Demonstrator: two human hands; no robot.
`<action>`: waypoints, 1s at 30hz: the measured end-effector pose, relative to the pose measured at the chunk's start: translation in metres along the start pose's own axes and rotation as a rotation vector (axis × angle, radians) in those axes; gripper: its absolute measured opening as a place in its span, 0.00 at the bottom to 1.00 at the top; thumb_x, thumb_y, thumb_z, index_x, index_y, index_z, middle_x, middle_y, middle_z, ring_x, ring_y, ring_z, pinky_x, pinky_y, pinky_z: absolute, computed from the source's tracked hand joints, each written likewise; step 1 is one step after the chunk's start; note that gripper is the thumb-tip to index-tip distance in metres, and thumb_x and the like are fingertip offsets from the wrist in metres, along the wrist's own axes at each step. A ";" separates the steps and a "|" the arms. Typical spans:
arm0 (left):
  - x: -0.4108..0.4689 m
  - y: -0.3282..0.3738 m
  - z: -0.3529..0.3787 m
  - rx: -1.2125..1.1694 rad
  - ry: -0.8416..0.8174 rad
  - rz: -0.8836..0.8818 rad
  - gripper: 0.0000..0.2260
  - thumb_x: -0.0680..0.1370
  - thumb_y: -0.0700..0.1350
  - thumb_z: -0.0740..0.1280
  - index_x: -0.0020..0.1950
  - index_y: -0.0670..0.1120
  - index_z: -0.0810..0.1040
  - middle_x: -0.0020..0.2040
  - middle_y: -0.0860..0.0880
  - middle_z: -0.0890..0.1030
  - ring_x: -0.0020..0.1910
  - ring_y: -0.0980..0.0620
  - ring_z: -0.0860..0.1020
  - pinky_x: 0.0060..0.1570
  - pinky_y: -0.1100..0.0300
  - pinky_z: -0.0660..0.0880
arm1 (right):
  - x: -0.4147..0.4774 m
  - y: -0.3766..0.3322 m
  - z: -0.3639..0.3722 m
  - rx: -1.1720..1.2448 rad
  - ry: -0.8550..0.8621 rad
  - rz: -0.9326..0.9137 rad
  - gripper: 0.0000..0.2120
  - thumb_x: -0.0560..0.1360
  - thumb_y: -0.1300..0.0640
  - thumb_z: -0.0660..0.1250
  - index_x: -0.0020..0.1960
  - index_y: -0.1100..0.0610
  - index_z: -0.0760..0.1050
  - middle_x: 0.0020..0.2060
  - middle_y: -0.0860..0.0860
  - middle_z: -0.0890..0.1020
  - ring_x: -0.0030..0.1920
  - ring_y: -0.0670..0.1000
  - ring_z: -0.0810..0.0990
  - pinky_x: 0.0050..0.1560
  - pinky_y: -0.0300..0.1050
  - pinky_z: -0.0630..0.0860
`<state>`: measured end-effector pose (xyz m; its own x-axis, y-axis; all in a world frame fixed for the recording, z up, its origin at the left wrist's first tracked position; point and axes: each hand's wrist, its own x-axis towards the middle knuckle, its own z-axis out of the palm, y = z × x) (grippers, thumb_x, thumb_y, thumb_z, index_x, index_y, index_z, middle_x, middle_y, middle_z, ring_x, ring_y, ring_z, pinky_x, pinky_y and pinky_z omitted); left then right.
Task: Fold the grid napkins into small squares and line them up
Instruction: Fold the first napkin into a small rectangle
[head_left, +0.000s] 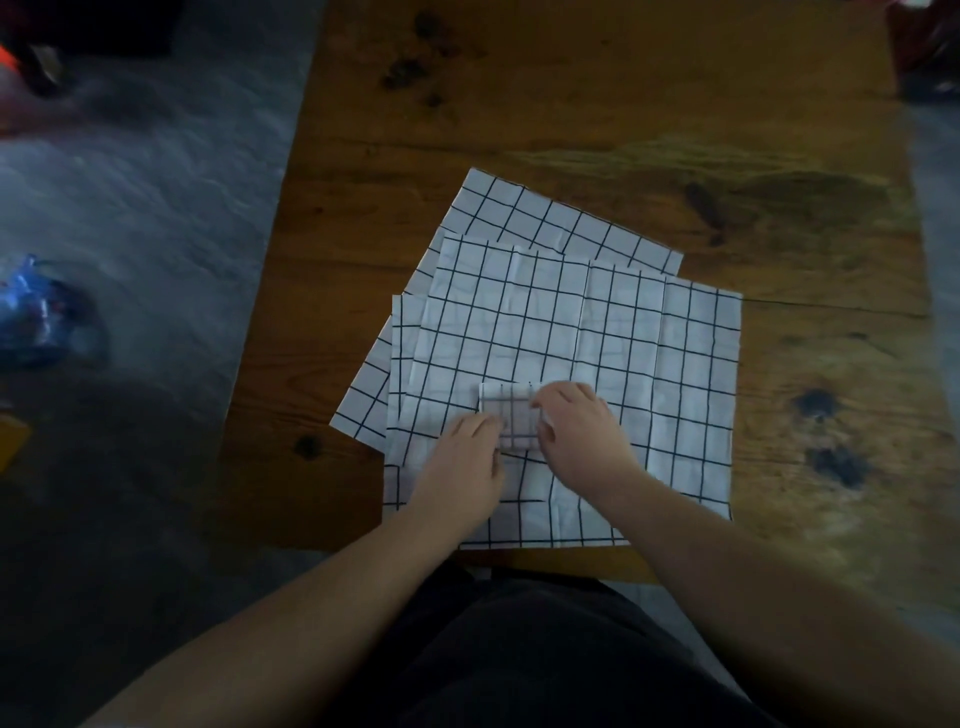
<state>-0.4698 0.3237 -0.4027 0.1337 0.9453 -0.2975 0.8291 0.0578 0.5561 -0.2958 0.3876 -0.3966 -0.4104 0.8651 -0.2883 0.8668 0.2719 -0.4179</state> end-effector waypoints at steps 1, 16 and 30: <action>0.007 0.005 -0.001 -0.081 0.014 -0.077 0.20 0.81 0.43 0.63 0.74 0.47 0.69 0.69 0.49 0.71 0.67 0.52 0.70 0.67 0.55 0.71 | 0.011 0.000 -0.004 0.018 -0.015 -0.010 0.15 0.80 0.57 0.62 0.67 0.52 0.74 0.64 0.48 0.75 0.66 0.52 0.70 0.68 0.51 0.69; 0.042 0.003 -0.009 -0.295 -0.041 -0.406 0.17 0.81 0.43 0.65 0.70 0.51 0.70 0.65 0.50 0.73 0.54 0.52 0.76 0.53 0.51 0.79 | 0.068 0.004 -0.004 -0.088 -0.346 0.235 0.16 0.74 0.56 0.70 0.59 0.51 0.69 0.50 0.51 0.78 0.49 0.55 0.78 0.44 0.49 0.77; 0.008 -0.019 -0.028 -0.574 0.085 -0.443 0.18 0.81 0.44 0.67 0.70 0.51 0.70 0.60 0.54 0.74 0.58 0.55 0.74 0.55 0.59 0.74 | 0.020 -0.036 -0.028 0.354 -0.245 0.334 0.06 0.79 0.56 0.66 0.52 0.58 0.77 0.44 0.55 0.79 0.41 0.52 0.75 0.41 0.46 0.72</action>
<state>-0.4995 0.3388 -0.3937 -0.2101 0.8144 -0.5409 0.3774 0.5779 0.7236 -0.3276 0.4074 -0.3630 -0.2198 0.7451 -0.6297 0.8302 -0.1961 -0.5219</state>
